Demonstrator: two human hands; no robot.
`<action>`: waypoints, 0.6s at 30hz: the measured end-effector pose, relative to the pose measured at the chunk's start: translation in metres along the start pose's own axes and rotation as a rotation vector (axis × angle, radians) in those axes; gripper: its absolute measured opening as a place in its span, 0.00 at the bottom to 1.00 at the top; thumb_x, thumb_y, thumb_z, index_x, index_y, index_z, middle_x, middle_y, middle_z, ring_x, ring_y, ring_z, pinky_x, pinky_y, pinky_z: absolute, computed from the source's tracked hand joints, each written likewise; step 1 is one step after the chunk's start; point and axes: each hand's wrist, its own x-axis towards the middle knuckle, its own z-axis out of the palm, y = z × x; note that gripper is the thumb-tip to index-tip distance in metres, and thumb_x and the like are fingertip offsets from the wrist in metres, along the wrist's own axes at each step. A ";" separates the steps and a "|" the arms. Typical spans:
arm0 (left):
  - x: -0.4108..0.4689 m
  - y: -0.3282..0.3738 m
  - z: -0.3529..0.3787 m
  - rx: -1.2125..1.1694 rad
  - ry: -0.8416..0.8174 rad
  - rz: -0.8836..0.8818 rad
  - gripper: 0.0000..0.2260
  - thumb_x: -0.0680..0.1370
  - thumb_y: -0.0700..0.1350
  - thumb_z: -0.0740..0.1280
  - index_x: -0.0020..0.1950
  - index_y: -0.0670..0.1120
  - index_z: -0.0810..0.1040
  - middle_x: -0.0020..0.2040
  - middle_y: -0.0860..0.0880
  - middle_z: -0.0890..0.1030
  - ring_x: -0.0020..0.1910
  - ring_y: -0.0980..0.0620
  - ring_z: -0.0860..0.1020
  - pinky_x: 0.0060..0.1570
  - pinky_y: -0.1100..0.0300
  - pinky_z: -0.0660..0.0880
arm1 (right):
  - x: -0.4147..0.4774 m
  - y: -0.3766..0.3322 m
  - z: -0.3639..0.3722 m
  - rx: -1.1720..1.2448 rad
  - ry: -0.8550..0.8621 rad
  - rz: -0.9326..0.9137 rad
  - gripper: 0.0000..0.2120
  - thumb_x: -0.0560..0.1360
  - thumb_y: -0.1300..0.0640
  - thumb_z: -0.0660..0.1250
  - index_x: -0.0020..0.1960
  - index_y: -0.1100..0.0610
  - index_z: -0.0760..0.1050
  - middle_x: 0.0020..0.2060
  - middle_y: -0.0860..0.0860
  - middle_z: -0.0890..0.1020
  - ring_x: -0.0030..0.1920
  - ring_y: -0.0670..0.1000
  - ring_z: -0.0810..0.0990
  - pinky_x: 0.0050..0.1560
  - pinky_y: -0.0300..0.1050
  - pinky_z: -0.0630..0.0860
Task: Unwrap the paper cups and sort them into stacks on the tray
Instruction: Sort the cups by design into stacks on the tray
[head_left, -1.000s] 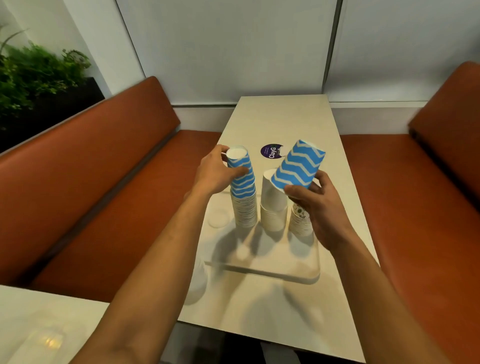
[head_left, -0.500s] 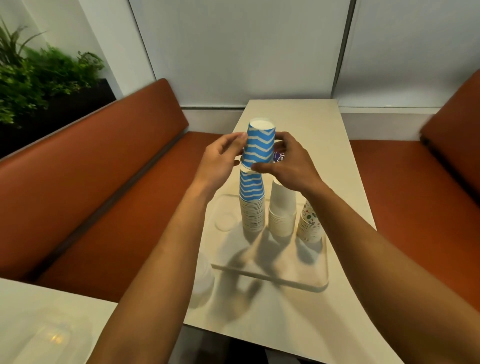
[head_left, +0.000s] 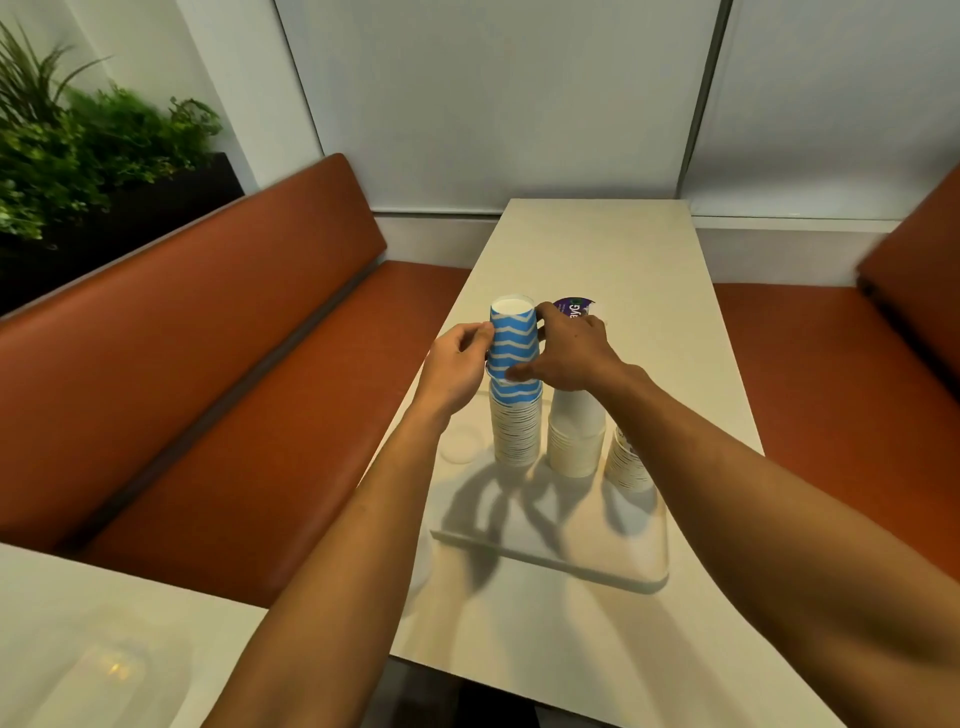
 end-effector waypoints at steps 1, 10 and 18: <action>-0.001 -0.001 0.001 0.006 -0.007 -0.010 0.15 0.85 0.53 0.63 0.65 0.45 0.80 0.59 0.49 0.84 0.58 0.50 0.83 0.63 0.47 0.80 | 0.000 0.000 0.000 -0.015 -0.010 0.000 0.38 0.74 0.41 0.76 0.76 0.54 0.64 0.70 0.51 0.78 0.69 0.57 0.76 0.75 0.58 0.60; -0.011 0.004 -0.009 -0.014 0.073 -0.003 0.08 0.84 0.52 0.65 0.59 0.52 0.78 0.57 0.51 0.83 0.57 0.52 0.82 0.58 0.54 0.78 | -0.011 0.002 -0.005 0.016 0.017 0.033 0.44 0.70 0.39 0.78 0.78 0.53 0.61 0.71 0.54 0.76 0.72 0.57 0.74 0.79 0.58 0.54; -0.062 0.033 -0.049 -0.136 0.171 0.126 0.07 0.84 0.51 0.66 0.60 0.53 0.80 0.56 0.51 0.85 0.55 0.54 0.83 0.57 0.57 0.80 | -0.071 -0.029 -0.025 0.370 0.334 -0.151 0.34 0.73 0.43 0.77 0.73 0.51 0.68 0.65 0.50 0.78 0.64 0.51 0.76 0.66 0.52 0.76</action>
